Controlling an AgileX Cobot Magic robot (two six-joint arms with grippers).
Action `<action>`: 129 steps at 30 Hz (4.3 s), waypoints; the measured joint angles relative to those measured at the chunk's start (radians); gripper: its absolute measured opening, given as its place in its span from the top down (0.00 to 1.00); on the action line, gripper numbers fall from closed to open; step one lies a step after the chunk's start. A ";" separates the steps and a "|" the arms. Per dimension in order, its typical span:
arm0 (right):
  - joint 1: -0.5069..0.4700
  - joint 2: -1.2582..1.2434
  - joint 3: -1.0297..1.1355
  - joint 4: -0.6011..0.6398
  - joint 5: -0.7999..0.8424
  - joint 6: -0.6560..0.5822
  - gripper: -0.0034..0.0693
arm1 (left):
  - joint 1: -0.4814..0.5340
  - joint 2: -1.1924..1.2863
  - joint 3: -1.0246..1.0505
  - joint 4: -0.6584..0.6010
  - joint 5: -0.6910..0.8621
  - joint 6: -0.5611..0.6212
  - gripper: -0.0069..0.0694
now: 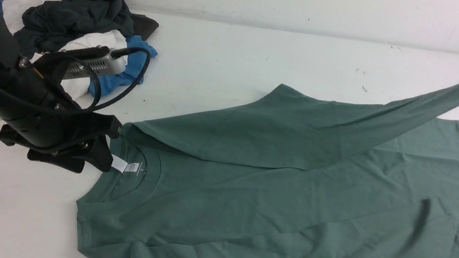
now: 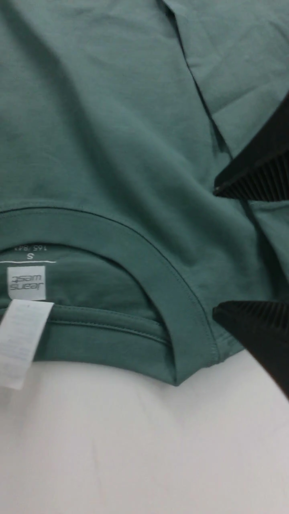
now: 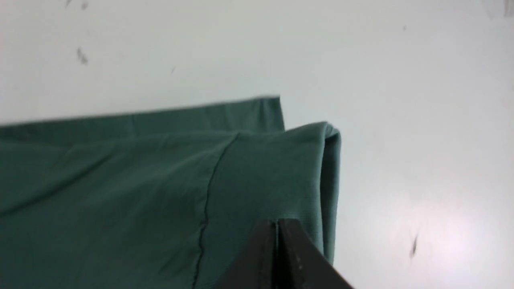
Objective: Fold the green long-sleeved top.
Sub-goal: Drag and drop the cuff with your right arm onto the cuff closest to your right arm, then use both arms simultaneously to clamp the lower edge of the clothing fabric
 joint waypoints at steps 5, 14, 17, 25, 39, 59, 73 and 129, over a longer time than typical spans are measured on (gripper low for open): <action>0.002 -0.291 0.402 -0.001 -0.001 0.092 0.97 | 0.000 0.000 -0.020 0.000 0.014 0.000 0.48; 0.002 -0.562 0.994 -0.049 -0.147 0.164 0.97 | 0.000 0.000 -0.020 0.000 0.028 0.000 0.48; 0.002 -0.553 1.098 -0.058 -0.281 0.173 0.93 | 0.000 0.000 -0.020 0.000 0.046 0.000 0.48; 0.002 -0.508 1.083 -0.066 -0.298 0.206 0.53 | 0.000 -0.002 -0.021 0.001 0.121 0.000 0.48; 0.002 -0.583 0.931 0.014 -0.028 0.167 0.35 | 0.000 -0.068 0.136 -0.023 0.184 -0.010 0.48; 0.002 -0.682 0.943 0.183 -0.015 0.061 0.35 | -0.190 0.028 0.216 0.104 -0.028 -0.337 0.48; 0.002 -0.682 0.943 0.229 -0.015 0.035 0.35 | -0.297 0.149 0.177 0.232 -0.034 -0.456 0.48; 0.061 -0.398 1.283 -0.033 -0.051 0.136 0.47 | -0.121 0.187 0.158 0.127 -0.058 -0.046 0.88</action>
